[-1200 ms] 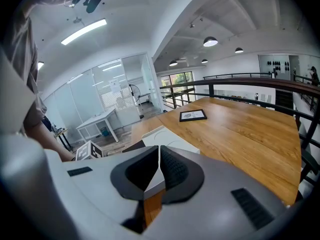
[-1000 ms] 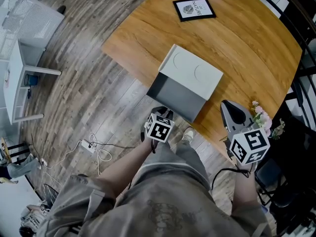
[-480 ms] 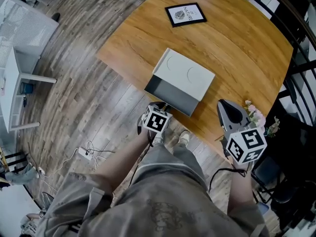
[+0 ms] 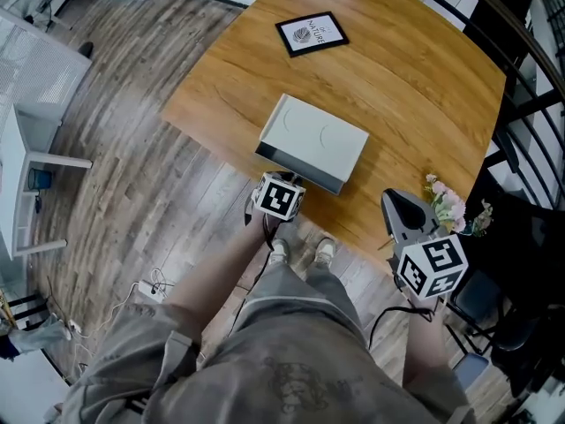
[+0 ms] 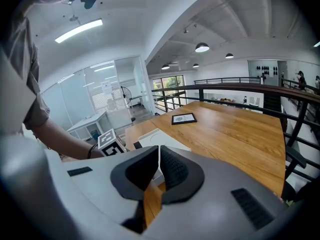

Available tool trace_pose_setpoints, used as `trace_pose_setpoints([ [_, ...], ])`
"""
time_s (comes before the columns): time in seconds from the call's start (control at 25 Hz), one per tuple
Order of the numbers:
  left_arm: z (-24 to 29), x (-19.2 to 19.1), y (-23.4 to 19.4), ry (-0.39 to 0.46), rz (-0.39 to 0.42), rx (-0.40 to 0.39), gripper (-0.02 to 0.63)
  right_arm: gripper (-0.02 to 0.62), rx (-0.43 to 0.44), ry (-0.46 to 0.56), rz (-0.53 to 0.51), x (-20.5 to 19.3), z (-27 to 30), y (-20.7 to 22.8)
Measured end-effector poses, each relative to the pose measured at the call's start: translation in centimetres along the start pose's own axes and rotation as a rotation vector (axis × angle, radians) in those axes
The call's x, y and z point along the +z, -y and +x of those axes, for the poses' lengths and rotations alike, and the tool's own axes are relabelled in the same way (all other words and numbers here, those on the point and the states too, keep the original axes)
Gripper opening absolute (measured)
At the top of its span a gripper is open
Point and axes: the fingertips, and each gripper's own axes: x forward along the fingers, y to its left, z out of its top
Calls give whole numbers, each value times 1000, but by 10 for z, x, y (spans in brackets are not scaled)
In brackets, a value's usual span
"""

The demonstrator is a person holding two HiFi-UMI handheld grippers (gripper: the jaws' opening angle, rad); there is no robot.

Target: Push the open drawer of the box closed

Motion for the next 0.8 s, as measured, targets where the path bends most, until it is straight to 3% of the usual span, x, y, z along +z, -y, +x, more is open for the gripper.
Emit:
trace_pose_setpoints([
  [0.2, 6, 14, -1, -7, -6, -8, 77, 35, -16, -19, 22, -14, -4, -5],
  [0.52, 16, 28, -5, 18, -88, -27, 78, 35, -47, -25, 40, -21, -11, -9],
  [0.8, -15, 17, 2, 72, -55, -1, 101, 35, -57, -6, 19, -11, -14, -15],
])
